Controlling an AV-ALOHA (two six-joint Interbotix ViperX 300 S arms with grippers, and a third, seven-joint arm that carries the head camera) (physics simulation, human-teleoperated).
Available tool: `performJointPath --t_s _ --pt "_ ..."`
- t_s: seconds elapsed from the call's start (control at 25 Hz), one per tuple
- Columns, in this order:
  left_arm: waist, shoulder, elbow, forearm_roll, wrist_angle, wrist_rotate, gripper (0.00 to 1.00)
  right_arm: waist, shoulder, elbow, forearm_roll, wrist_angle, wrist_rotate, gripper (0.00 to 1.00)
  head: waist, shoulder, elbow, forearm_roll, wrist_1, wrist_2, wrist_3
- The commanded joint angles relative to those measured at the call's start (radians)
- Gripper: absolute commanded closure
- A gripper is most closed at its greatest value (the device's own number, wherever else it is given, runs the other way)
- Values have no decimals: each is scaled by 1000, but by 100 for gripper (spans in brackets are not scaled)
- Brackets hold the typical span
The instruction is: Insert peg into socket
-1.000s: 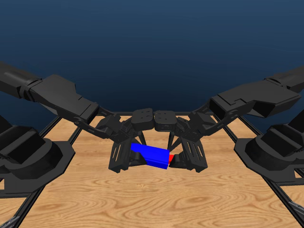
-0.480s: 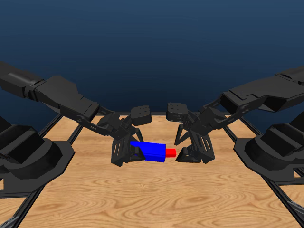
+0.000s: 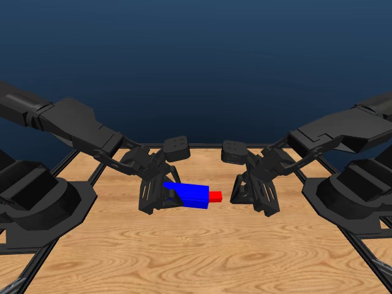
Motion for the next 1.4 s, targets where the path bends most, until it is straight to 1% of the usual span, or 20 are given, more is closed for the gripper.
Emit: performJointPath --t_s 0.04,0.08,0.12,0.2,0.36,0.48,0.52,0.76,0.84,0.92,1.16,1.24,1.28,1.32,1.36,1.4 --pt "-1 -24 -14 5 -24 -6 100 -3 6 -16 6 -84 -7 100 -1 4 -11 1 -10 1 2" --pt "-1 -21 -12 6 -29 -7 100 -4 12 -19 7 -91 -8 100 -1 4 -11 0 -10 1 2" --pt "-1 -24 -22 5 -26 -5 100 -4 18 -23 9 -97 -14 100 -2 4 -11 0 -9 1 1" --pt "-1 -14 -21 5 -31 -6 100 -9 29 -39 11 -102 -28 100 -4 3 -10 0 -8 2 1" --pt "-1 -11 -27 2 -46 -6 100 -16 45 -72 13 -101 -58 100 -6 3 -11 -1 -11 1 3" --pt "-2 -1 -19 -6 -66 -6 100 -21 54 -95 18 -95 -80 100 -7 5 -11 -1 -11 0 2" --pt "0 4 -7 -7 -85 -9 100 -23 60 -102 20 -94 -88 100 -7 6 -11 -1 -11 1 2" --pt "3 13 -9 -19 -109 -4 100 -21 88 -141 28 -87 -117 100 -4 10 -12 -1 -9 1 1" --pt "4 15 2 -22 -112 -3 100 -25 87 -138 32 -85 -119 100 -3 10 -12 0 -11 1 0" --pt "3 4 -1 -23 -115 -5 100 -25 85 -127 37 -85 -115 100 -1 10 -13 0 -11 1 0" --pt "3 -2 21 -24 -126 -7 100 -24 66 -86 44 -91 -92 100 2 9 -13 1 -14 2 1" --pt "1 -4 13 -24 -109 -9 100 -24 56 -71 40 -96 -80 100 1 8 -13 1 -15 2 3" --pt "1 -4 17 -25 -115 -9 100 -23 53 -65 37 -100 -74 100 1 8 -13 1 -15 3 3" --pt "1 -3 16 -24 -115 -11 100 -21 49 -61 35 -102 -67 55 0 8 -14 1 -16 3 4" --pt "0 -2 17 -26 -117 -11 100 -21 43 -55 35 -115 -61 1 -1 7 -14 1 -17 4 5" --pt "0 0 18 -26 -117 -12 100 -20 41 -47 41 -131 -53 0 -3 7 -14 0 -19 3 7"
